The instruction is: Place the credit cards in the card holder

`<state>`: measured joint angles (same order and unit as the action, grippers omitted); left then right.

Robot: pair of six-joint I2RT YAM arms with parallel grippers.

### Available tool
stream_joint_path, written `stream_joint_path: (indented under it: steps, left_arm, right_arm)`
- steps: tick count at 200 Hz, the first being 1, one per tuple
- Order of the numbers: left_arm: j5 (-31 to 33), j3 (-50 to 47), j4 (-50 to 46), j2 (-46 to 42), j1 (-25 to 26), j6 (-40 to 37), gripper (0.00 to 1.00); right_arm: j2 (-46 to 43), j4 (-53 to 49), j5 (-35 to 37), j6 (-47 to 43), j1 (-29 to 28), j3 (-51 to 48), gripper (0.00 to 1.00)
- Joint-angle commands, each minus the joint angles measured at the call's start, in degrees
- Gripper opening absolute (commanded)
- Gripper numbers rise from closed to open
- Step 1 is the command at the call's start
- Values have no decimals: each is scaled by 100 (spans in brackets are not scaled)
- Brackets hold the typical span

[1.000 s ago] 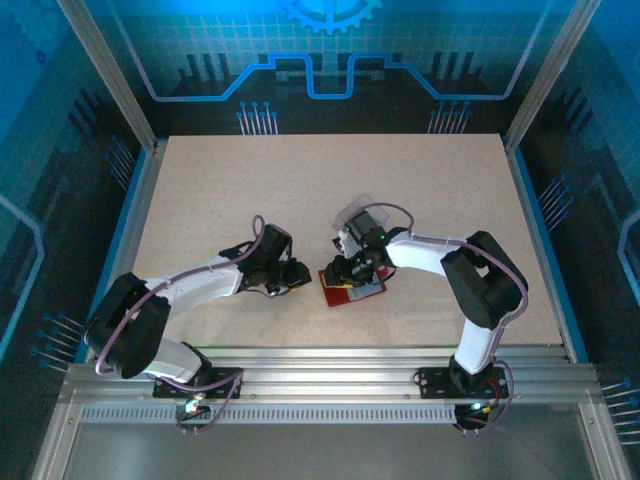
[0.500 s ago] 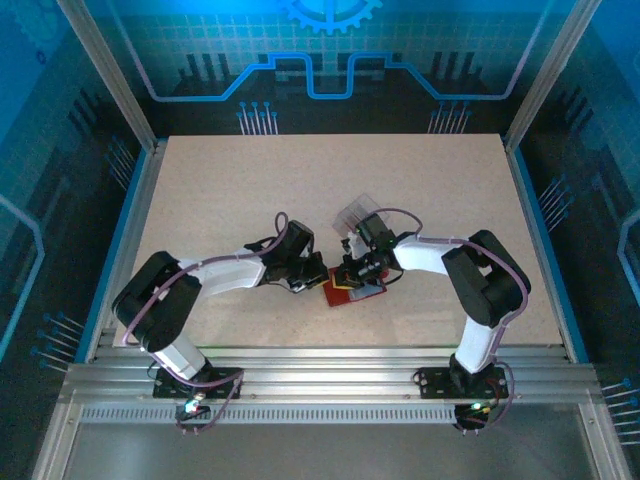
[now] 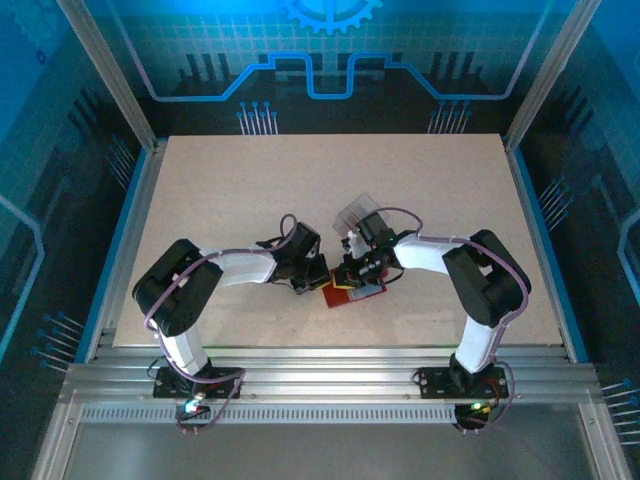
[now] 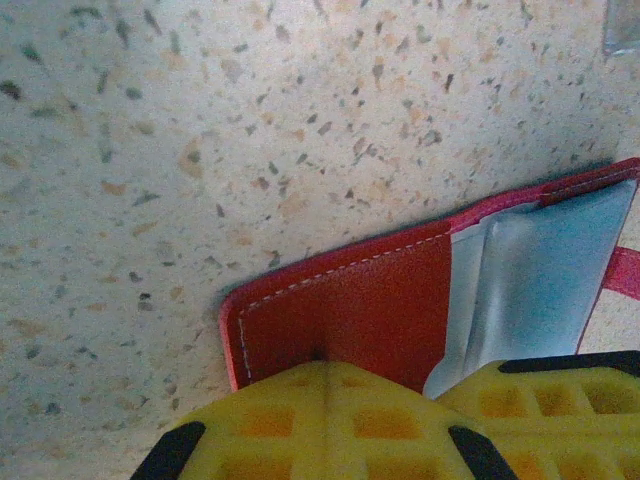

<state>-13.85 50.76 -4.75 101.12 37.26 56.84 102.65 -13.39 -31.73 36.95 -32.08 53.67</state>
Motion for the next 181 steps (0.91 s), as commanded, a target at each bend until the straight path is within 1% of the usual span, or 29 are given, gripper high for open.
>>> stream_joint_path:
  steps: [1,11,33,50,70,92,113,124,136,145,181]
  left_arm:
    - [181,-20,-249,244,7,-198,0]
    - [202,-60,-270,252,10,-250,0]
    - [234,-101,-322,259,10,-369,0]
    - [272,-106,-428,216,7,-498,0]
    - [347,-39,-637,120,1,-695,0]
    - [426,79,-922,20,-29,-916,0]
    - [453,191,-1088,-21,-43,-1094,0]
    - [438,253,-1152,-14,-47,-1150,0]
    - [419,308,-1175,19,-39,-1196,0]
    - [393,341,-1181,49,-43,-1217,0]
    - [433,459,-1285,111,-56,-1314,0]
  right_arm:
    - [-316,-667,94,-372,101,302,17]
    - [-392,-832,160,-473,155,356,20]
    - [-562,-1266,421,-728,269,538,20]
    - [-641,-1653,859,-951,306,769,20]
    - [-539,-2098,1430,-1196,318,1036,23]
    - [-397,-2407,1999,-1412,290,1260,24]
    - [-252,-2572,2366,-1589,260,1377,25]
    - [-171,-2641,2601,-1687,192,1430,28]
    - [-81,-2660,2742,-1771,118,1452,33]
    - [-25,-2639,2790,-1803,53,1453,34]
    - [156,-2520,2922,-1867,-219,1469,36]
